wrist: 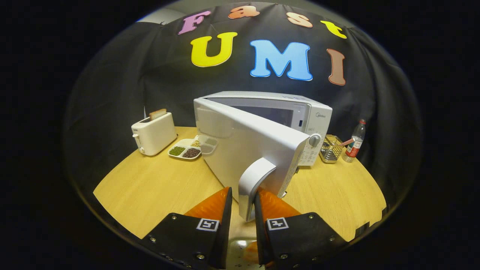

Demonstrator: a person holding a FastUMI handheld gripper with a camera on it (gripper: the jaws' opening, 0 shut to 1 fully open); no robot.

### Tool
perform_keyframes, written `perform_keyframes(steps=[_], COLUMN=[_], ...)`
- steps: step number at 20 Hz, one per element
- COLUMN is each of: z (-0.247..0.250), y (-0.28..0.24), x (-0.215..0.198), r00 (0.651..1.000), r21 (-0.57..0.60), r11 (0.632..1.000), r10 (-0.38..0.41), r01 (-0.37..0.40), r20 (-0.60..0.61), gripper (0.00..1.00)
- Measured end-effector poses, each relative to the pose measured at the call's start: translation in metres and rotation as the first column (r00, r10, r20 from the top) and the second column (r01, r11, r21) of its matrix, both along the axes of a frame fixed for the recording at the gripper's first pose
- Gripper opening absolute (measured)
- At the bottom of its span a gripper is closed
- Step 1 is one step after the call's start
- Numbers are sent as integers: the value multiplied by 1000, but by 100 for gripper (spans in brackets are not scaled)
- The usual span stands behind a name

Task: Open the microwave, put the food inside, and close the microwave door.

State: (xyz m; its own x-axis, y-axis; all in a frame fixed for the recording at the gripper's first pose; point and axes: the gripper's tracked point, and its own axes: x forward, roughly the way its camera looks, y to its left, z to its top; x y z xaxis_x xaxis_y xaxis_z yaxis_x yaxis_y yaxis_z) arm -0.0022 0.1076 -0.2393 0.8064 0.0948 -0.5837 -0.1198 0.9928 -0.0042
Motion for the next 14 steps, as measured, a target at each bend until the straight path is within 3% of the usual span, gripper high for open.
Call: perform_keyframes(steps=[14], z=[5], y=[99], x=[-41], r00=[989], r21=[-17], r11=[989], r10=[149], r01=[-149], r20=[22], gripper=[32])
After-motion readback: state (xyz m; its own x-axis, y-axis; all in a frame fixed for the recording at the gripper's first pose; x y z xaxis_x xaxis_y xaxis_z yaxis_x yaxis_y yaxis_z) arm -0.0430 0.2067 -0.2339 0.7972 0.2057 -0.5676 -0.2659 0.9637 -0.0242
